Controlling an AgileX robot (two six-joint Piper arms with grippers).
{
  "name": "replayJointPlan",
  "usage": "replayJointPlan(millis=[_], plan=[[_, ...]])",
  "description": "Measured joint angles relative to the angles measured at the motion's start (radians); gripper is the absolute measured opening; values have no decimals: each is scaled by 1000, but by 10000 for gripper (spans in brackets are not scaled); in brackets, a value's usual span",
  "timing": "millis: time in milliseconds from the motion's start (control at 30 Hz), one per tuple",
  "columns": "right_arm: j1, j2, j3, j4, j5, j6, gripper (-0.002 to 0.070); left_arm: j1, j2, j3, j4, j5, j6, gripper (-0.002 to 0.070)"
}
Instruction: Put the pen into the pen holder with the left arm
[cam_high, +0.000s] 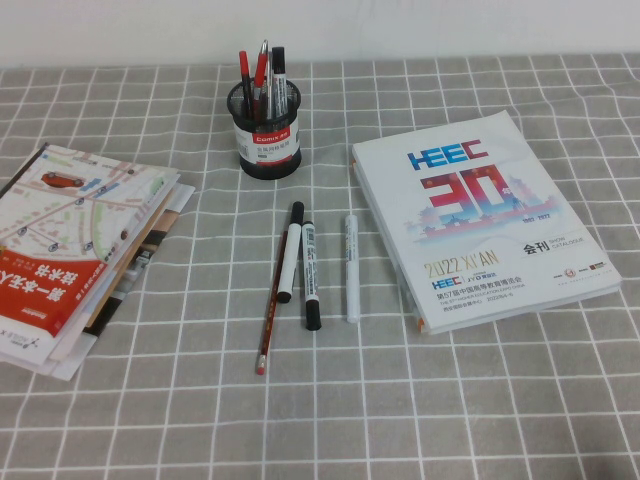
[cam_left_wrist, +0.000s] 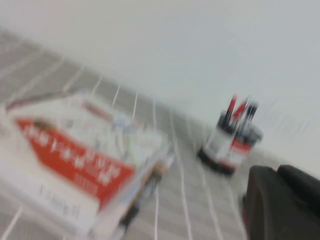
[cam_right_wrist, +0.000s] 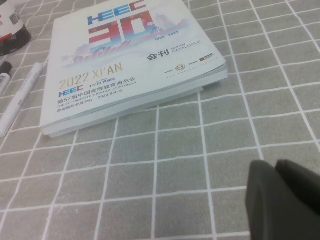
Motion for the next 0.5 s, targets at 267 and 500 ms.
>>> replayJointPlan(millis=[267,500], plan=[[0,0,0,0,0,0,-15,-64,247,-207,-7,260,5,-3],[0,0,0,0,0,0,-15,-116,546,-426,-43,479,153,-2]])
